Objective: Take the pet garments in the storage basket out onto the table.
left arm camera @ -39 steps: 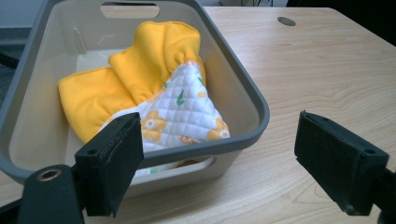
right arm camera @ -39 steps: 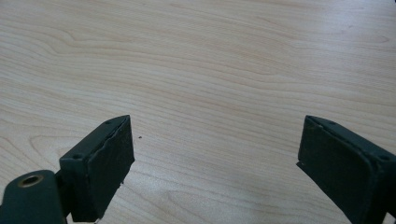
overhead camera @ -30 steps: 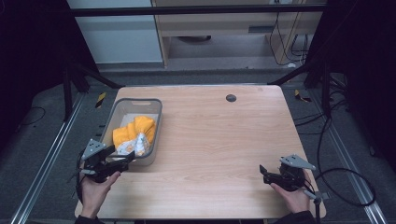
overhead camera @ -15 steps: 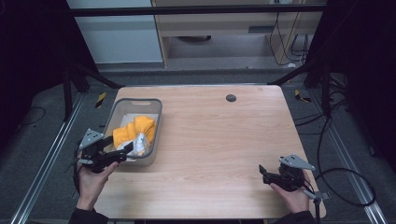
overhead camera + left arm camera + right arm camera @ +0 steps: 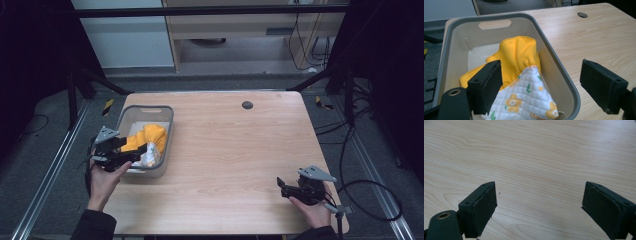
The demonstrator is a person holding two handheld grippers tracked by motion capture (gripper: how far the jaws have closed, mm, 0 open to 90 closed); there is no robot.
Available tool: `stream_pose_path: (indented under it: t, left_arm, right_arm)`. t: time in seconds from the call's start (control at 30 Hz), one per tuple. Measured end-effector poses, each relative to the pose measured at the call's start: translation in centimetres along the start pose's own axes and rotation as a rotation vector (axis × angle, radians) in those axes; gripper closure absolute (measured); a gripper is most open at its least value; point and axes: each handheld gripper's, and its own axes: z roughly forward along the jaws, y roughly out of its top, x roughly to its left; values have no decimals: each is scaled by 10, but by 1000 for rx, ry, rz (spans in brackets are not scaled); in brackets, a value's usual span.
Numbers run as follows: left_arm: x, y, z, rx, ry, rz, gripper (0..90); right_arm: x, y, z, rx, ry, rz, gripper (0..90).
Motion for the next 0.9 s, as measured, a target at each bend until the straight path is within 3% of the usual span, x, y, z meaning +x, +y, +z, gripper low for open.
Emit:
stream_pose_path:
  t: [0.43, 0.9]
  left_arm:
    - [6, 5, 20, 77, 16, -1, 191]
    - [8, 11, 44, 192, 26, -5, 206]
  right_arm:
    - [0, 0, 0, 4, 6, 5, 125]
    - [0, 0, 2, 21, 22, 14, 132]
